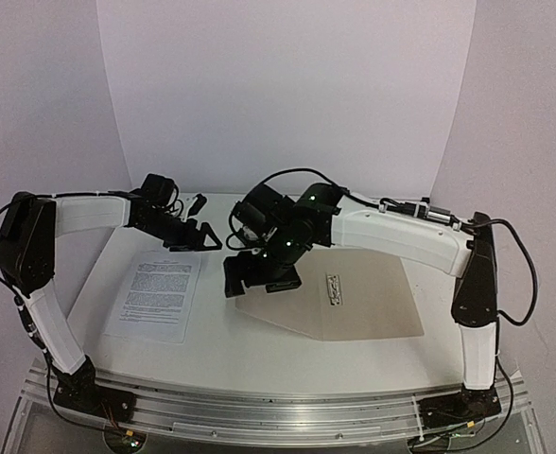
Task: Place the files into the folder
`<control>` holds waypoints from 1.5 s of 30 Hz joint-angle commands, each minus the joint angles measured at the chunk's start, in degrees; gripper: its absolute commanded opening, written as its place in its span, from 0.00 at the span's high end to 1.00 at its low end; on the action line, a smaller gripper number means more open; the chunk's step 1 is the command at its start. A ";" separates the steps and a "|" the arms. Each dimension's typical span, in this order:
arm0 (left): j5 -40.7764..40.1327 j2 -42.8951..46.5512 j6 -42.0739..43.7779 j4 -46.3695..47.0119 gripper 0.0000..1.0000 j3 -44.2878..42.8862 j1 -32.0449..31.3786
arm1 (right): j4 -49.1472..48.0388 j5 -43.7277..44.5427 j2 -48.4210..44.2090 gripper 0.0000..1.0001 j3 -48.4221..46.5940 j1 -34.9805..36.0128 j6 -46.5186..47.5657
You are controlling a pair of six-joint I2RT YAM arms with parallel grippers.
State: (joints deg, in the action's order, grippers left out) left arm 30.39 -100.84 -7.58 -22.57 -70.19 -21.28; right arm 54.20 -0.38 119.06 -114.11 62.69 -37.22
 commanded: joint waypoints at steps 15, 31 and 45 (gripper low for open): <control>-3.32 5.77 3.23 -3.93 0.14 -1.43 -0.44 | -15.14 13.47 -23.20 0.02 31.83 -16.02 -5.26; -18.81 8.22 5.30 -9.11 0.10 3.20 11.29 | -15.76 10.63 0.38 0.13 27.11 -23.14 -0.61; -19.83 11.82 7.49 -7.16 0.11 7.88 14.77 | -19.14 6.41 1.80 0.35 28.95 -20.78 -5.74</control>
State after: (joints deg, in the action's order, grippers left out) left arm 10.81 -90.85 -1.24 -30.50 -62.48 -6.59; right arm 35.59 8.01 120.62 -85.19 40.25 -40.51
